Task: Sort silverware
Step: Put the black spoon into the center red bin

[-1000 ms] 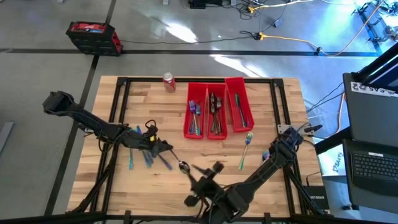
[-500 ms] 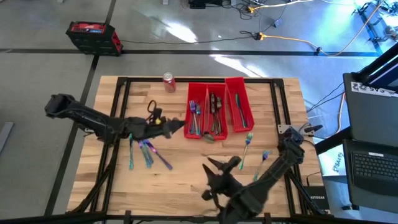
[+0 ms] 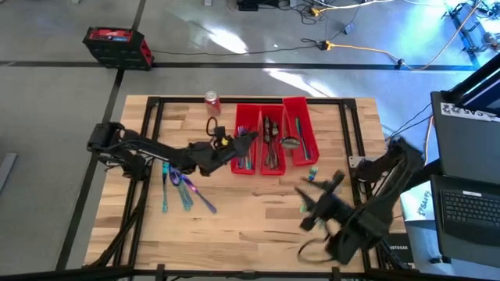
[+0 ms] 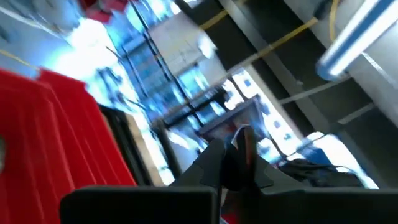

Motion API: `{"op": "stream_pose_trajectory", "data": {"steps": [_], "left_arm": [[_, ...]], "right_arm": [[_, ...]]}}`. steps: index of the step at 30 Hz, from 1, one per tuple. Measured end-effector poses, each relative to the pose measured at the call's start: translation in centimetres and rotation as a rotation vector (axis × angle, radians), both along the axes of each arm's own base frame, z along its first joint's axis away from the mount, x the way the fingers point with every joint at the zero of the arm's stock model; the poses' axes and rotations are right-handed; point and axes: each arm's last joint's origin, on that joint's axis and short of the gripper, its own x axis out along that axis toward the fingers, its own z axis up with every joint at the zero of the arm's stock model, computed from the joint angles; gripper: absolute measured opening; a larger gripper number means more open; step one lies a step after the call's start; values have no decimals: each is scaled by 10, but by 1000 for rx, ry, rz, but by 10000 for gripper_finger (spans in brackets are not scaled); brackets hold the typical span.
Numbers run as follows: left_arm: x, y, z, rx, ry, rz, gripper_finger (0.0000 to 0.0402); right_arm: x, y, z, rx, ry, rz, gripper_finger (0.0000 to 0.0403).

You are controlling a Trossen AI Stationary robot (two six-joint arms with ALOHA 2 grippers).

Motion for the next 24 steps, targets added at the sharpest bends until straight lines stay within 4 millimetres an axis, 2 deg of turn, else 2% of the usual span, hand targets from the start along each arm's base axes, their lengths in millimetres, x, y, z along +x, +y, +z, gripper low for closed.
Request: {"op": "stream_pose_trajectory", "data": {"steps": [4, 9, 14, 24], "left_arm": [[18, 8, 3, 32, 35, 115, 0], [36, 20, 12, 96, 71, 180, 0], [44, 41, 21, 95, 44, 234, 0], [42, 76, 21, -2, -53, 293, 0]], "right_arm": [[-30, -22, -7, 128, -63, -12, 127], [-53, -37, -16, 163, -41, 15, 127], [-64, -52, -17, 189, -40, 13, 127], [-79, -75, -2, 255, -138, 12, 127]]}}
